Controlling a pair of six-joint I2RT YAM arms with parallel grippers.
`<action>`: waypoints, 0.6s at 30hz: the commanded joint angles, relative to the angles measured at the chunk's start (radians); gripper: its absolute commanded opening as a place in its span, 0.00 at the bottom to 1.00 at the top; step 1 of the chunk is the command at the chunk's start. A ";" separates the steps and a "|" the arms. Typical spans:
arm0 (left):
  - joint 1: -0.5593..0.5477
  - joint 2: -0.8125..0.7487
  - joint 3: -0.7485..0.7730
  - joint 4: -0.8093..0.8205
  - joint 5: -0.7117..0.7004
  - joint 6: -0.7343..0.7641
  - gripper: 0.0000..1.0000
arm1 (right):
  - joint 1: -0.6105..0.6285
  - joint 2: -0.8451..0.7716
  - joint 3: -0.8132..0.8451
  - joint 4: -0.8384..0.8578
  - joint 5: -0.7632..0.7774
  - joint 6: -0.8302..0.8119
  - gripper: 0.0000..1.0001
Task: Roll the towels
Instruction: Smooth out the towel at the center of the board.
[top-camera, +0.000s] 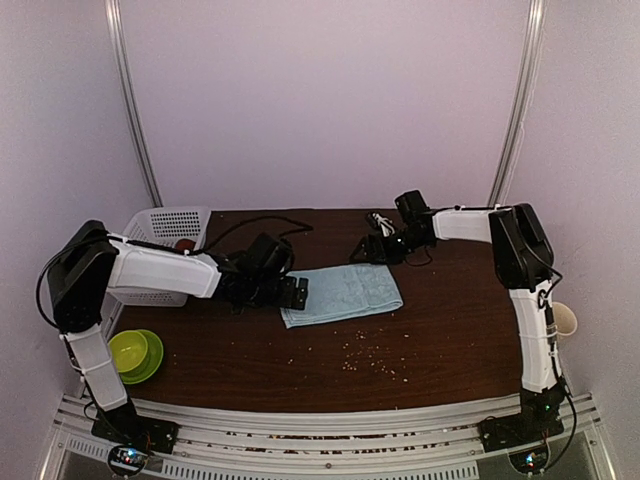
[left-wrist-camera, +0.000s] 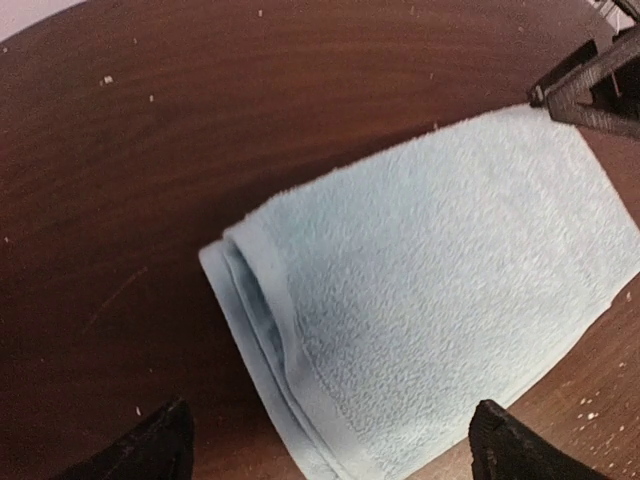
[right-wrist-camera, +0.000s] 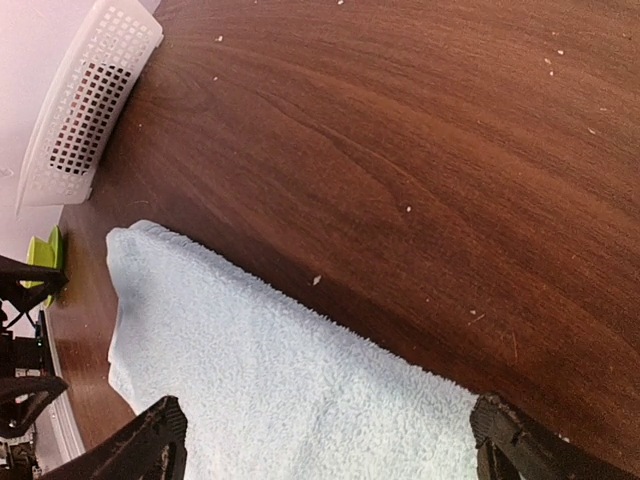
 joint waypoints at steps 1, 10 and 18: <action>0.005 -0.051 0.094 0.013 -0.053 0.048 0.98 | -0.009 -0.139 0.038 -0.091 -0.024 -0.075 1.00; 0.014 0.092 0.253 0.152 0.101 0.117 0.98 | -0.012 -0.244 -0.084 -0.262 -0.105 -0.242 1.00; 0.062 0.234 0.295 0.235 0.214 0.072 0.98 | -0.037 -0.259 -0.230 -0.261 -0.136 -0.261 1.00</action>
